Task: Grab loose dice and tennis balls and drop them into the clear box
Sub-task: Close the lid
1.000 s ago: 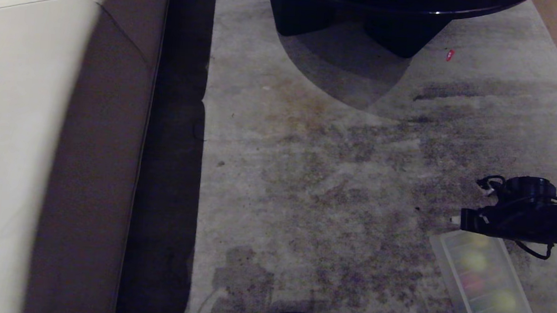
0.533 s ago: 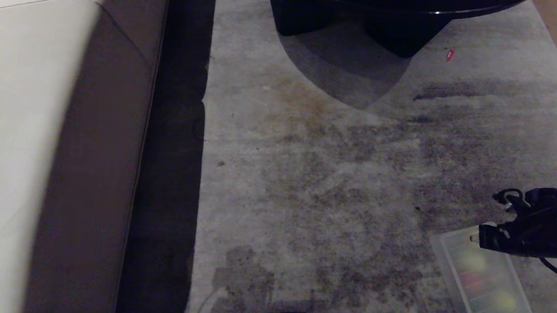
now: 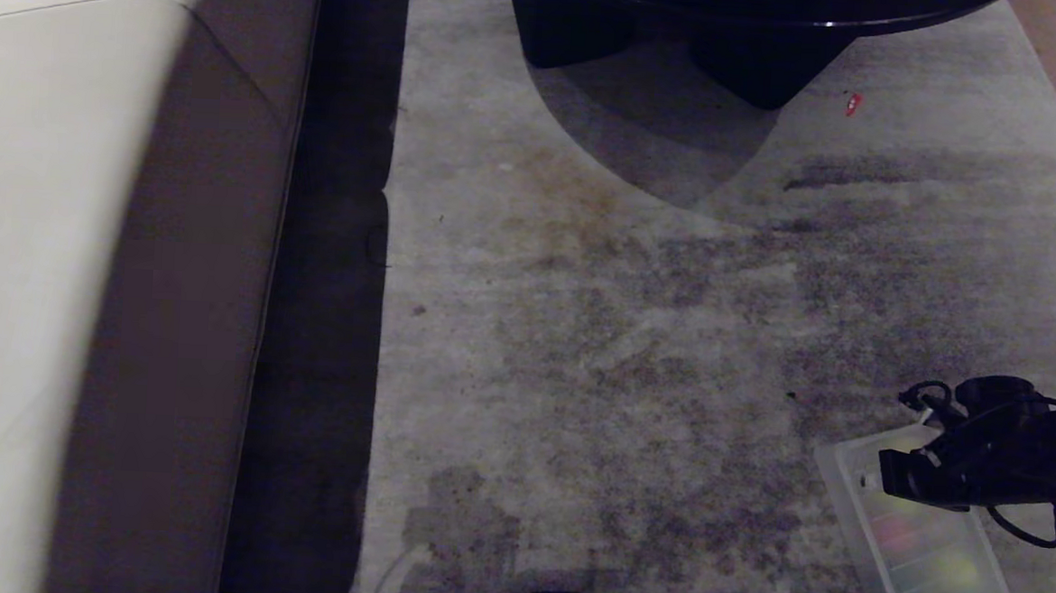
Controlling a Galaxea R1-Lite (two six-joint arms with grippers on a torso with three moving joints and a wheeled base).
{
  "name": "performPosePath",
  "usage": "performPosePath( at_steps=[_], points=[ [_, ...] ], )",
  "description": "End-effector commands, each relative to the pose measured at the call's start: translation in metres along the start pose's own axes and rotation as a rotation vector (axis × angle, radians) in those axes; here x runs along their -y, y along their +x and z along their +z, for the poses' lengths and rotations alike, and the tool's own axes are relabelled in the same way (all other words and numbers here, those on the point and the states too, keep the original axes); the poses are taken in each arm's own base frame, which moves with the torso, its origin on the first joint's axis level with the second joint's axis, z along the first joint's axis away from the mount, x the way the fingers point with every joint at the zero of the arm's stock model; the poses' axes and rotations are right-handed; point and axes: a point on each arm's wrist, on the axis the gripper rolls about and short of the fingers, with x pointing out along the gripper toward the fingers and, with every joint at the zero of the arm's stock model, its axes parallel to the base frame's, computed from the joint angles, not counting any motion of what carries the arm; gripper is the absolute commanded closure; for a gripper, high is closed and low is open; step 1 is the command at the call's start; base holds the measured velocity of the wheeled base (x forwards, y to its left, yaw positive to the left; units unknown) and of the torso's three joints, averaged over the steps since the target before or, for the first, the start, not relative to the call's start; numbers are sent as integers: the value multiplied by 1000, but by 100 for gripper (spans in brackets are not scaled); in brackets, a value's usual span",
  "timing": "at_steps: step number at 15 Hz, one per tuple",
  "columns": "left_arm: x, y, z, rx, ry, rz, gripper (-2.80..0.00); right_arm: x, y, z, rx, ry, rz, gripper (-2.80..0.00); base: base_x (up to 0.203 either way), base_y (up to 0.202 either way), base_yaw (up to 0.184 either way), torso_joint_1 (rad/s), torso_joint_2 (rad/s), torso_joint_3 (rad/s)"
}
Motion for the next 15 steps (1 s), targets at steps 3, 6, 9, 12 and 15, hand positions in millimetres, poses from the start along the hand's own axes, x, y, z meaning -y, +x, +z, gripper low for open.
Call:
performPosePath(
  at_steps=[3, 6, 9, 12, 15],
  points=[
    [0, 0, 0, 0, -1, 1, 0, 6, 26, -13, -110, 40, 44, 0, 0, 0, 0, 0, 0, 0],
    [0, 0, 0, 1, -1, 1, 0, 3, 19, -10, -159, 67, 105, 0, 0, 0, 0, 0, 0, 0],
    [0, 0, 0, 1, -1, 0, 0, 1, 18, -10, -168, 24, 107, 0, 0, 0, 0, 0, 0, 0],
    [0, 0, 0, 1, -1, 0, 0, 3, 27, -13, -188, 7, 63, 0, 0, 0, 0, 0, 0, 0],
    [0, 0, 0, 1, -1, 0, 0, 9, 35, -9, -178, 10, 58, 0, 0, 0, 0, 0, 0, 0]
  ],
)
